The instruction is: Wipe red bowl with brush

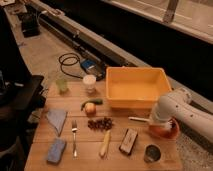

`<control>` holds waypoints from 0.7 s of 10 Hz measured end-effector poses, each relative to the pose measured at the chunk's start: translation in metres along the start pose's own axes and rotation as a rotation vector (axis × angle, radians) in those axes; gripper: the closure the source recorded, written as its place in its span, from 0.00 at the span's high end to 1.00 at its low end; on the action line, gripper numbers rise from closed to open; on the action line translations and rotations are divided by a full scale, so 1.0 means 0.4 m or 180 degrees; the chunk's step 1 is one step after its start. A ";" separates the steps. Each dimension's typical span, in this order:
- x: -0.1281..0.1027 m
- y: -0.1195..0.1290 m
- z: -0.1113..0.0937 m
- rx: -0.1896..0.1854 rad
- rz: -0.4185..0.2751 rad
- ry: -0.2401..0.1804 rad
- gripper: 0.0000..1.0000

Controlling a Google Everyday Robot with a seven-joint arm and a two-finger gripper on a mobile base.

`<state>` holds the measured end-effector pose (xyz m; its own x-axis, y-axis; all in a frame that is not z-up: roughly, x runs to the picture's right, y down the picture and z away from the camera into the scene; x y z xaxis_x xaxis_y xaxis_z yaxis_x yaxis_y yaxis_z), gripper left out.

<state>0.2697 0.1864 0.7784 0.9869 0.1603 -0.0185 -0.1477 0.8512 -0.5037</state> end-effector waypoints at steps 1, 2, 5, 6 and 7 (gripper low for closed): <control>0.017 0.009 -0.005 -0.0006 0.0060 0.0035 0.00; 0.041 0.014 -0.009 -0.0010 0.0105 0.0097 0.00; 0.086 -0.011 -0.007 -0.0003 0.0176 0.0205 0.00; 0.083 -0.024 -0.002 0.0000 0.0167 0.0204 0.00; 0.069 -0.046 0.007 0.0010 0.0126 0.0193 0.00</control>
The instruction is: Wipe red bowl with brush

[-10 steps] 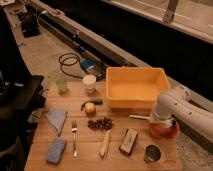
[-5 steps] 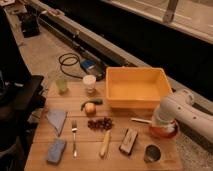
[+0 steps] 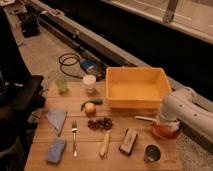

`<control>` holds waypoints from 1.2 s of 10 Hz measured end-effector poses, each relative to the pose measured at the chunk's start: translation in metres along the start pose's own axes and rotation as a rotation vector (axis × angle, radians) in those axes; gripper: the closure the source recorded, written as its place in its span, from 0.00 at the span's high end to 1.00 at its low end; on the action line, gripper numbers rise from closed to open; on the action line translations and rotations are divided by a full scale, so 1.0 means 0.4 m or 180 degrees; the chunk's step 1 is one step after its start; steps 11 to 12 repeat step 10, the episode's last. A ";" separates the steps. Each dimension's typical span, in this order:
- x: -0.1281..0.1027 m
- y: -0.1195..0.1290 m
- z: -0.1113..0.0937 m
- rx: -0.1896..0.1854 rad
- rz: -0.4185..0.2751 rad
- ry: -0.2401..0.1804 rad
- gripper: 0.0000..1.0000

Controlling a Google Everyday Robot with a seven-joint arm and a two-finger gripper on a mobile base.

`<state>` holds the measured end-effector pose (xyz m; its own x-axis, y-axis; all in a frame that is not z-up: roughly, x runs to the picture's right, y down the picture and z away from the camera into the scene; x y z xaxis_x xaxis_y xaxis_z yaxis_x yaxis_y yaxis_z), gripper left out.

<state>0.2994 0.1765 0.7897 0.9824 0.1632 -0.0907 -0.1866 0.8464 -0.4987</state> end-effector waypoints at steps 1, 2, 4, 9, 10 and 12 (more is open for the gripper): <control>-0.013 -0.005 0.005 -0.0004 -0.0024 -0.0022 0.00; -0.018 -0.006 0.009 0.0003 -0.0047 -0.0036 0.00; -0.055 0.006 0.017 -0.0017 -0.0111 -0.0137 0.00; -0.101 0.086 0.011 -0.0080 -0.0171 -0.0236 0.00; -0.094 0.093 0.005 -0.0075 -0.0162 -0.0178 0.00; -0.094 0.093 0.005 -0.0075 -0.0162 -0.0178 0.00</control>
